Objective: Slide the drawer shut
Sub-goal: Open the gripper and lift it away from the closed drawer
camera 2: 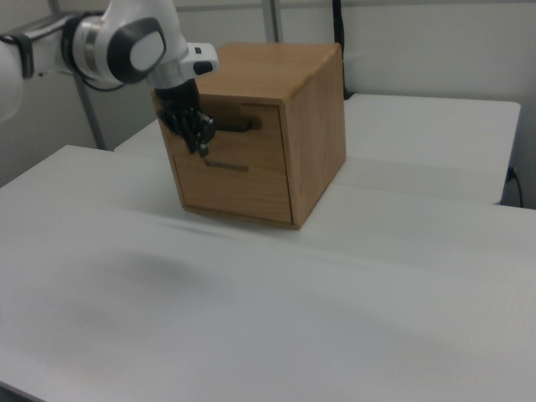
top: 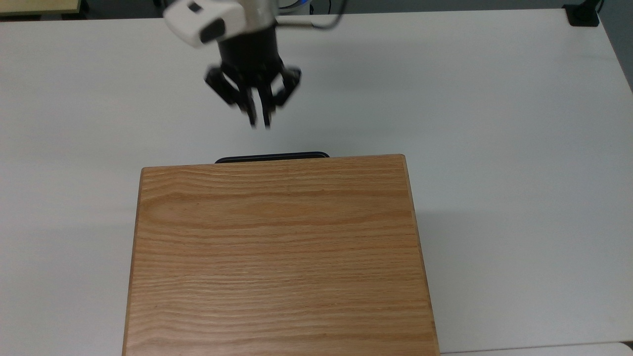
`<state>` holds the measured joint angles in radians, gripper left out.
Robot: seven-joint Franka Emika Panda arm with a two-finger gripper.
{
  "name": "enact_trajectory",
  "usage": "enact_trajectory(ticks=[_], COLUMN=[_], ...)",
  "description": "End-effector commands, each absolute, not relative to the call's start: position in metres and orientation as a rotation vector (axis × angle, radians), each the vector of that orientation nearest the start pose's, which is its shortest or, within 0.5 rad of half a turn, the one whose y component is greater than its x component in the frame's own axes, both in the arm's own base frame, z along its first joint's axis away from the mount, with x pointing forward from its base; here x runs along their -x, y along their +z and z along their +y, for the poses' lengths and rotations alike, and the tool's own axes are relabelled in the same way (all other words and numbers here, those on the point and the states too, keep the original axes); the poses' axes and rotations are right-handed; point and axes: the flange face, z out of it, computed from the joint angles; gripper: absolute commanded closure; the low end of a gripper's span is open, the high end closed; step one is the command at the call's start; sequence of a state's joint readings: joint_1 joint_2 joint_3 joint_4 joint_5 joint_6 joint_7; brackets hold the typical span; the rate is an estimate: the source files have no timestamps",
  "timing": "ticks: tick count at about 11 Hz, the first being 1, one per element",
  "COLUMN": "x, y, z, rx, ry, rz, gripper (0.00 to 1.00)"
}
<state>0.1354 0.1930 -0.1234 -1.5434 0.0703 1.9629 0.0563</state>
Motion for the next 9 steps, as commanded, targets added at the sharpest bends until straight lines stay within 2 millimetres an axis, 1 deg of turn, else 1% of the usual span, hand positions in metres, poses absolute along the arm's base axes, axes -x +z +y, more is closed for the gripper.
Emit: enact_trajectory(ticks=[1, 2, 3, 5, 6, 7, 9], x=[-0.582, -0.567, -0.559, -0.559, -0.557, -0.555, -0.555], y=[0.599, 0.602, 0.602, 0.603, 0.607, 0.607, 0.606], z=[0.003, -0.001, -0.004, -0.009, -0.028, -0.03, -0.026], rx=[3.091, 3.124, 3.146, 3.15, 3.142, 3.137, 3.137], ry=[-0.059, -0.02, -0.01, -0.014, -0.014, 0.0, 0.007], rz=[-0.002, -0.036, -0.049, -0.066, -0.063, -0.05, -0.053], gripper=[0.0, 0.0, 0.0, 0.0, 0.0, 0.0, 0.0])
